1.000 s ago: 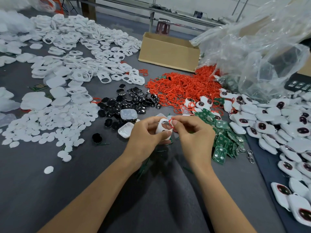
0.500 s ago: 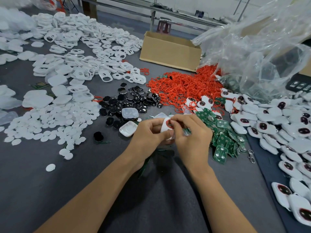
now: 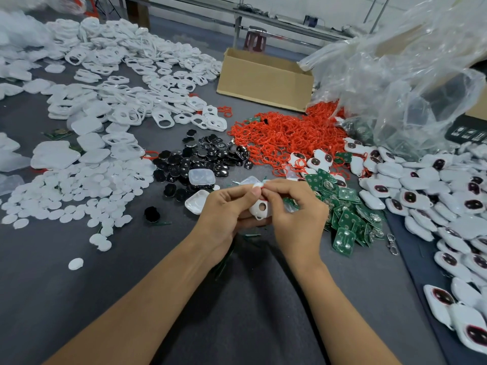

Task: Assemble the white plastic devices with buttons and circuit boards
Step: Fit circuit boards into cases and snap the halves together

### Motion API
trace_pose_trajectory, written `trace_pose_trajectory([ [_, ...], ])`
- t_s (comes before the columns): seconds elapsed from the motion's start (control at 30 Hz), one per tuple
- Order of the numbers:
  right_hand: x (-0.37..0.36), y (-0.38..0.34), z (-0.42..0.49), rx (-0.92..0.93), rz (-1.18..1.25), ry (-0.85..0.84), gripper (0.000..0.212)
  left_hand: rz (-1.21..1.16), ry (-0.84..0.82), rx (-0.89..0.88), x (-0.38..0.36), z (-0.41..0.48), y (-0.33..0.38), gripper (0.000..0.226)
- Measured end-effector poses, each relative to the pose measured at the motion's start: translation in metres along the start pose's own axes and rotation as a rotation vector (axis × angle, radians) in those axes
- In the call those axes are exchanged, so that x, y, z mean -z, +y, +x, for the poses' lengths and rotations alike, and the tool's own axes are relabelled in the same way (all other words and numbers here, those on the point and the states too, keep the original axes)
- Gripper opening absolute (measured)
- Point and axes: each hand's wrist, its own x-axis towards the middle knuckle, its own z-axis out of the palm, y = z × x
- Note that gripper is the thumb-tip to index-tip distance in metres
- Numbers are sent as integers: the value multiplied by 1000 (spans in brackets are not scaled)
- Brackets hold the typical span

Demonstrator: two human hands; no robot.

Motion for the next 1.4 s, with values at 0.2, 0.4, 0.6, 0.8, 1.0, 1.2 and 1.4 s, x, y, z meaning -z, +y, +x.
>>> trace_pose_trajectory([
  [0.2,3,6,-2,122,-5,16,12,-24,-45,-7,1,-1,2,15],
  [0.4,2,7,-5,50,82,-29,14,40,22,-88,-4,-4,0,17],
  [0.6,3,2,3,-488,508,-186,22,237,84,-210,-6,-3,2,17],
  [0.8,8,4,4,-553,566,-288,19,461,48,-344,-6,-6,1,18],
  [1.0,2,5,-1,-441,321,-186,15,441,65,-311,-8,-4,-3,18],
  [1.2,-2,7,-1,-465,217,-167,14,423,59,-229,-6,-3,-2,23],
  [1.4,-2,5,3,-508,364,-230,16,312,160,-217,-5,-4,1,17],
])
